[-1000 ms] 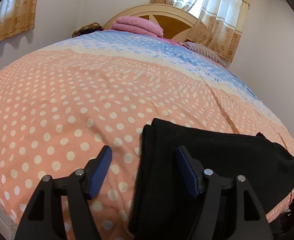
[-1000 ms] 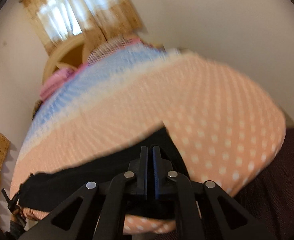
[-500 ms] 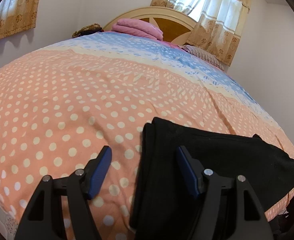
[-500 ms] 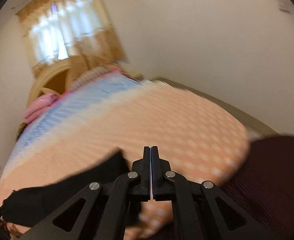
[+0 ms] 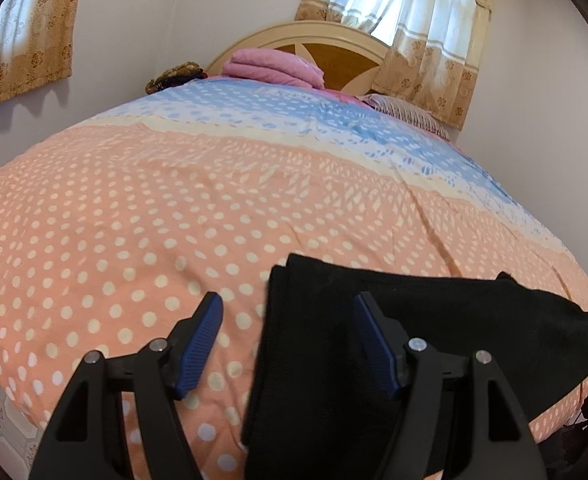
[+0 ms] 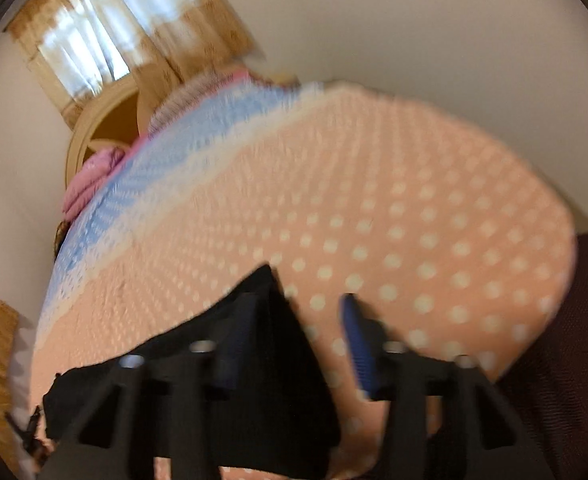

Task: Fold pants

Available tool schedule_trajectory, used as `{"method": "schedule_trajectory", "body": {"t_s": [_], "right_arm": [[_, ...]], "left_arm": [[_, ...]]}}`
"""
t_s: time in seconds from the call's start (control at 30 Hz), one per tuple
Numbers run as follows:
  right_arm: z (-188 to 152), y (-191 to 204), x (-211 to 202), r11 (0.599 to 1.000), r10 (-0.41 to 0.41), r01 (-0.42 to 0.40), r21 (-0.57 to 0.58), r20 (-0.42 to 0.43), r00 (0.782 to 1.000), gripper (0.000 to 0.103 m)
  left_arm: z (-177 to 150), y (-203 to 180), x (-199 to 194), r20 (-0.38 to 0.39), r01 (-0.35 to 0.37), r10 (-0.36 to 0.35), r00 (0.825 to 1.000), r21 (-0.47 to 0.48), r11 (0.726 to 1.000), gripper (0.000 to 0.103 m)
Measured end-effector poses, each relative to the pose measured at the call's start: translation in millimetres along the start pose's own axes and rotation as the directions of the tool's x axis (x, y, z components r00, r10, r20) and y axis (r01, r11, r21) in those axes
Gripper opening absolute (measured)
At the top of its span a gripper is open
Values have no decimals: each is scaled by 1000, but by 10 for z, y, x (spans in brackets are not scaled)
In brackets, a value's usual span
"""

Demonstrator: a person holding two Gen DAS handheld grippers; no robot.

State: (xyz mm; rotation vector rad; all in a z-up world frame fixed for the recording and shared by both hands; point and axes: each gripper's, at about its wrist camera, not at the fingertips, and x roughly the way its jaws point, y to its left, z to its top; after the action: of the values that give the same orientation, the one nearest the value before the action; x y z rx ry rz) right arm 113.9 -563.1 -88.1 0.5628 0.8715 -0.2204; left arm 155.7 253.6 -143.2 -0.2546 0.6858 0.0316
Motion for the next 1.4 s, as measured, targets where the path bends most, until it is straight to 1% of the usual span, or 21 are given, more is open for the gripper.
{"method": "schedule_trajectory", "body": {"t_s": [0.03,0.1,0.17,0.27,0.33,0.43,0.47,0.5,0.53,0.6,0.7,0.87,0.9,0.97,1.0,1.1,1.17,1.3,1.33,1.37,1.4], "right_arm": [[20,31,8,1000,11,-11,-12,1,1000,4],[23,110,-94,999,43,-42,-34,29,999,0],[59,287,-291,996,57,-49,-74,115,992,0],[65,426,-574,992,73,-45,-115,248,966,0],[76,392,-568,994,35,-7,-106,267,963,0],[52,249,-390,995,-20,40,-88,217,976,3],[37,202,-317,996,-40,52,-65,175,984,11],[16,164,-287,997,-44,53,-53,151,987,56],[-6,145,-272,999,-17,24,-48,134,991,87],[-48,127,-303,998,47,-39,-58,136,990,87],[2,141,-262,997,53,-46,-59,126,991,82],[54,130,99,998,34,-35,-44,-24,999,37],[49,138,146,998,35,-37,-51,-34,999,24],[40,208,121,996,33,-34,-77,-9,999,8],[37,233,63,996,53,-51,-77,13,999,7],[46,415,-309,988,107,-86,-132,163,981,6],[51,470,-398,986,113,-83,-147,207,972,6],[34,354,-90,990,-29,50,-133,156,987,8],[42,298,-4,991,-54,70,-115,140,989,8],[45,216,87,987,-117,130,-96,132,984,9],[40,154,112,977,-185,198,-82,151,971,27]], "left_arm": [[-8,7,25,-5,-1,1,1000,-5,1000,71],[-29,33,82,-20,-8,8,1000,-19,1000,71],[-53,46,121,-28,-12,11,1000,-25,1000,71],[-81,64,135,-29,-9,8,1000,-42,999,71],[-98,72,128,-23,-5,4,1000,-53,999,71],[-120,72,110,-18,-5,4,1000,-49,999,71],[-123,71,109,-18,-5,4,1000,-47,999,71],[-119,76,107,-18,-4,3,1000,-45,999,71],[-115,76,109,-19,-3,2,1000,-45,999,71],[-121,73,110,-18,-7,6,1000,-45,999,71],[-128,66,106,-15,-15,15,1000,-46,999,75],[-105,55,129,-11,-23,22,1000,-54,998,82],[-102,57,137,-12,-22,21,1000,-54,998,82],[-107,54,141,-13,-23,23,1000,-50,999,82],[-101,62,147,-14,-22,21,1000,-48,999,82],[-99,67,149,-15,-22,21,1000,-49,999,82],[-101,65,148,-14,-22,22,1000,-50,999,82],[-102,79,152,-8,-18,17,1000,-52,999,85],[-102,71,157,-6,-19,18,1000,-49,999,86],[-104,68,155,-5,-21,21,1000,-43,999,86],[-110,60,158,-4,-22,22,1000,-41,999,86]]}}
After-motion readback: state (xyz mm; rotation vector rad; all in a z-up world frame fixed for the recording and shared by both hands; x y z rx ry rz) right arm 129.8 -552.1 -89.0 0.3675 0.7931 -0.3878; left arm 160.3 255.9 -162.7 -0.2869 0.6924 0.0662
